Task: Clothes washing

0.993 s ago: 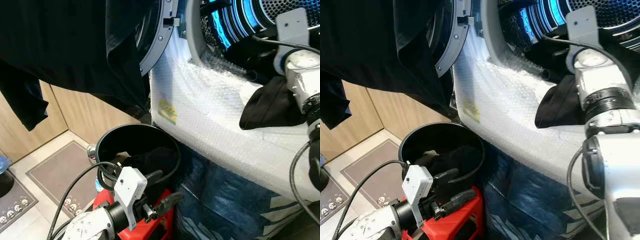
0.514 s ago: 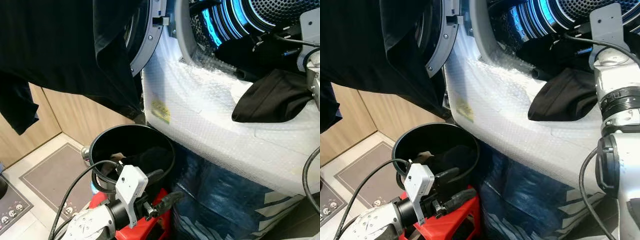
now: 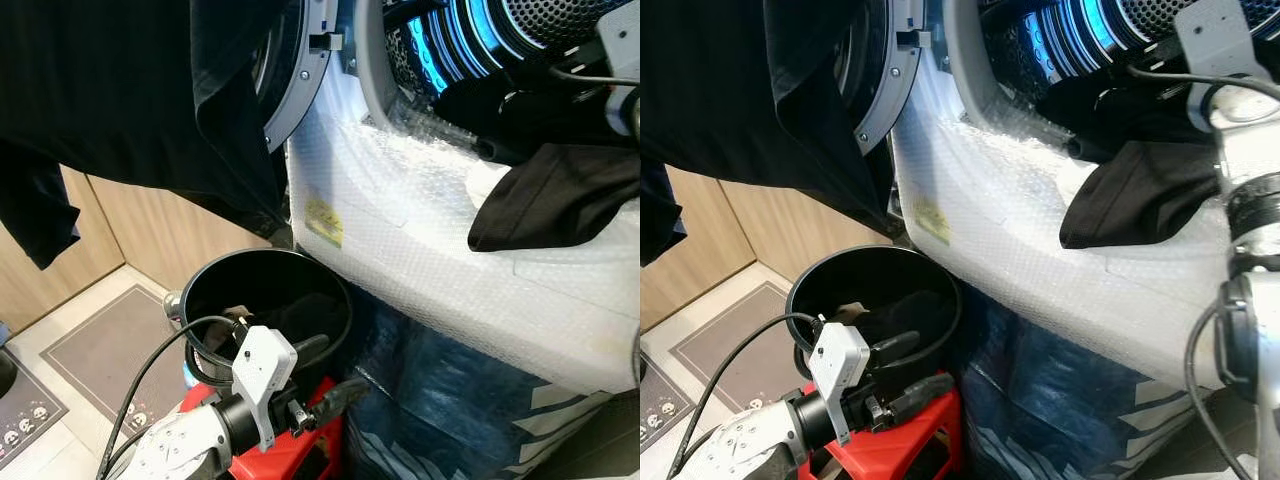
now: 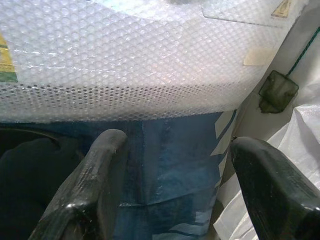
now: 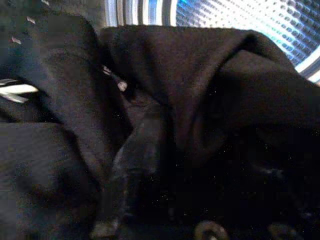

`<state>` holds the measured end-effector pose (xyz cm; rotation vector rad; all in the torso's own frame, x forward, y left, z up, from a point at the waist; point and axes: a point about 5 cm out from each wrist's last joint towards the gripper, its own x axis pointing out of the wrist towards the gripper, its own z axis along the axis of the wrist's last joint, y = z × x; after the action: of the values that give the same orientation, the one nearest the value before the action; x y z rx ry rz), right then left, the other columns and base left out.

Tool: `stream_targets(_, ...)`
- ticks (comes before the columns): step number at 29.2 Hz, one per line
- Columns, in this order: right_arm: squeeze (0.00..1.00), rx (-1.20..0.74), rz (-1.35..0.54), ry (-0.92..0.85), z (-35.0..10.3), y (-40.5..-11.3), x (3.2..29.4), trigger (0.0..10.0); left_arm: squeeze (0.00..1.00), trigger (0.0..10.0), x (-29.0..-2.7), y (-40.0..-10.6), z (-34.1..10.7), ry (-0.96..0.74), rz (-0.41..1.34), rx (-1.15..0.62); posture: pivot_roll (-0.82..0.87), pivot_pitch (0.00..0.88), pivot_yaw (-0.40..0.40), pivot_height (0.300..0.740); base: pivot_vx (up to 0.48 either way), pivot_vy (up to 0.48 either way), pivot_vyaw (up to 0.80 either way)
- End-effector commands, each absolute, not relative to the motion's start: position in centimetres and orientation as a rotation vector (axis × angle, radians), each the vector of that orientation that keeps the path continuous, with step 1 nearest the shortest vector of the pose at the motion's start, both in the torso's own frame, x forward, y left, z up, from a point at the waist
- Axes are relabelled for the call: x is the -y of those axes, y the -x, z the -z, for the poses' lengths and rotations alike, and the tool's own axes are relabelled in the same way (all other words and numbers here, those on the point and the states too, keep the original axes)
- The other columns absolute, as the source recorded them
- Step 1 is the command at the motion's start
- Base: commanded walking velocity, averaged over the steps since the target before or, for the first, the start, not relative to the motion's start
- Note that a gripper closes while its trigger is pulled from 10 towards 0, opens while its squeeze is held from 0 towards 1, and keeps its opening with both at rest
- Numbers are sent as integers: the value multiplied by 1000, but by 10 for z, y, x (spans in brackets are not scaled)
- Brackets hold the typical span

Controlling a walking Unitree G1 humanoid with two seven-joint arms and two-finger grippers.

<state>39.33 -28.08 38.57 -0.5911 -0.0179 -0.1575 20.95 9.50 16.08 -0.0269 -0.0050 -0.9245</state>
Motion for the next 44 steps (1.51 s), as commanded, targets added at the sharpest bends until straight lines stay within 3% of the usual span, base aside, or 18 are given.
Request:
stream_targets(1,1000,52,120,590,-393,-388,284,10000,0,10000,-95,-210,-160,28,935,4,16,66,-42,740,0,0,0)
stream_targets(16,1000,109,-128,639,-392,-370,272,10000,0,10000,-93,-215,-161,22,962,9,-9,46,-27,740,0,0,0)
stream_targets(17,855,146,-206,586,-394,-363,269,10000,0,10000,-92,-215,-161,21,966,10,-11,42,-26,740,0,0,0)
stream_targets(18,647,159,-243,566,-395,-360,267,10000,0,10000,-92,-215,-161,21,968,10,-11,42,-26,740,0,0,0)
stream_targets(19,0,159,-280,537,-395,-357,266,10000,0,10000,-92,-215,-161,21,970,10,-11,39,-26,740,0,0,0)
stream_targets(29,0,41,-437,442,-374,-332,257,10000,0,10000,-91,-215,-160,13,986,10,-16,26,-22,740,0,0,0)
stream_targets(39,0,-71,-504,489,-353,-312,248,10000,0,10000,-90,-215,-160,13,995,9,-22,24,-20,740,0,0,0)
stream_targets(44,0,17,-636,536,-348,-294,245,10000,0,10000,-90,-215,-159,14,1001,7,-24,23,-19,740,0,0,0)
